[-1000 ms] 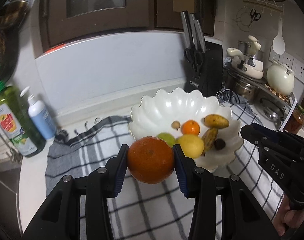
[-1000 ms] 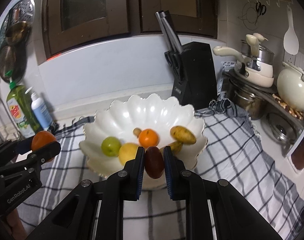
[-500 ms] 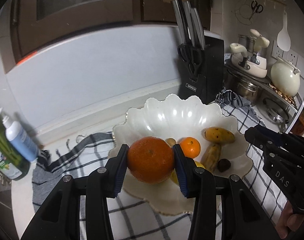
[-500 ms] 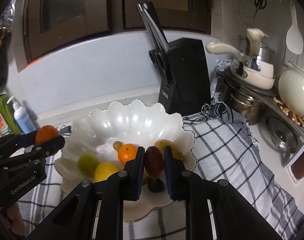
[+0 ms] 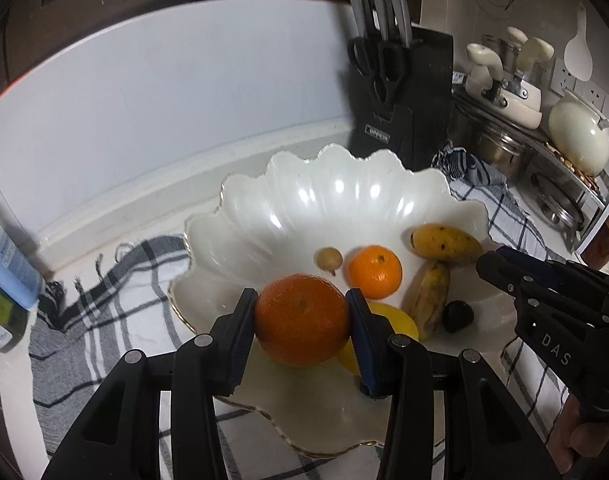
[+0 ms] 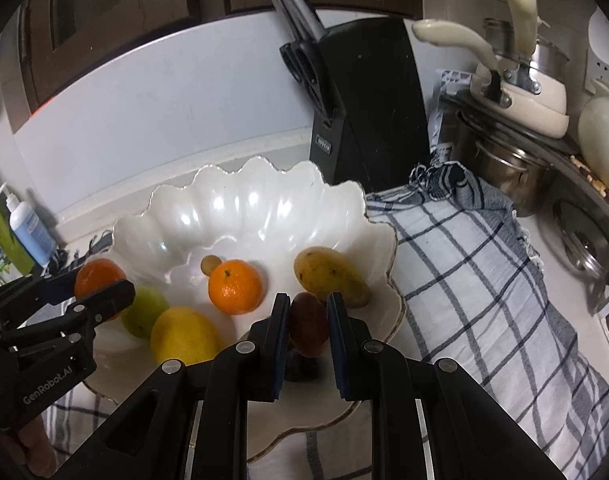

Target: Organize fruits

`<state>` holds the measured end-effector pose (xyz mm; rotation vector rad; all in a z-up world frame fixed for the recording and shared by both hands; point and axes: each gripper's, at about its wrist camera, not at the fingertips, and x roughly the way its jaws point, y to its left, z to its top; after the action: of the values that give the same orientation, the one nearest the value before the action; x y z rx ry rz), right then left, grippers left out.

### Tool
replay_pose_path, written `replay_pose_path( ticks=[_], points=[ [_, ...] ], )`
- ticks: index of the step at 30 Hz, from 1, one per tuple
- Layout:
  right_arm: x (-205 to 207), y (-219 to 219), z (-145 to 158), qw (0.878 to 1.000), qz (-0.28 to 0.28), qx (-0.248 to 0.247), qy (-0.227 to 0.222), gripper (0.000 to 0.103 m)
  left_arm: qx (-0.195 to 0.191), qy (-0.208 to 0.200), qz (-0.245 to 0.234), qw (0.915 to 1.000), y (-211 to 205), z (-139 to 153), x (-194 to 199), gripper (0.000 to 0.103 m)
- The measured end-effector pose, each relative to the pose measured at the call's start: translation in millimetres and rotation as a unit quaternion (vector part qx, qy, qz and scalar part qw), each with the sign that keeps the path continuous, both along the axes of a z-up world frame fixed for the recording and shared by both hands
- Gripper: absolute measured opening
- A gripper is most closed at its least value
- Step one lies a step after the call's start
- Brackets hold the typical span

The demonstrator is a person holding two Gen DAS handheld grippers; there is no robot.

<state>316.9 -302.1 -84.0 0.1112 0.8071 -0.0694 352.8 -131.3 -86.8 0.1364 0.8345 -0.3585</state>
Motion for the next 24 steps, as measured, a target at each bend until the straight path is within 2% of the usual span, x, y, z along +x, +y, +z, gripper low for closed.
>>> replay_pose_path(
  ticks=[2,4,5,6,7,9,12,14,17,24],
  points=[
    [-1,-1,-1,1.0,-0.003,0.0,0.001,0.022,0.001,0.011,0.0,0.9999,-1,-4,0,0.045],
    [-3,-1,0,1.0,-0.006,-0.004,-0.001,0.034,0.007,0.015,0.005,0.9999,-1,-6,-3,0.048],
    [-4,-1,1,1.0,-0.009,-0.008,-0.003,0.044,0.008,0.011,0.008,0.9999,0,-5,-4,0.058],
    [-5,-2,3,1.0,-0.014,-0.012,-0.005,0.054,0.011,0.002,0.015,0.9998,1,-3,-7,0.063],
    [-6,-2,4,1.0,-0.017,-0.015,-0.008,0.059,0.013,-0.004,0.02,0.9997,3,-1,-9,0.072],
    [-9,-3,8,0.999,-0.025,-0.02,-0.015,0.072,0.019,-0.013,0.026,0.9994,5,4,-12,0.077],
    [-12,-3,13,0.999,-0.032,-0.021,-0.019,0.08,0.026,-0.018,0.034,0.9989,7,10,-14,0.083],
    [-15,-3,17,0.999,-0.039,-0.023,-0.021,0.089,0.027,-0.025,0.043,0.9984,10,15,-17,0.092],
    [-20,-2,24,0.998,-0.049,-0.03,-0.027,0.097,0.027,-0.037,0.056,0.9974,16,25,-25,0.1],
    [-38,1,39,0.997,-0.058,-0.031,-0.038,0.101,0.031,-0.045,0.065,0.9964,22,39,-45,0.103]
  ],
)
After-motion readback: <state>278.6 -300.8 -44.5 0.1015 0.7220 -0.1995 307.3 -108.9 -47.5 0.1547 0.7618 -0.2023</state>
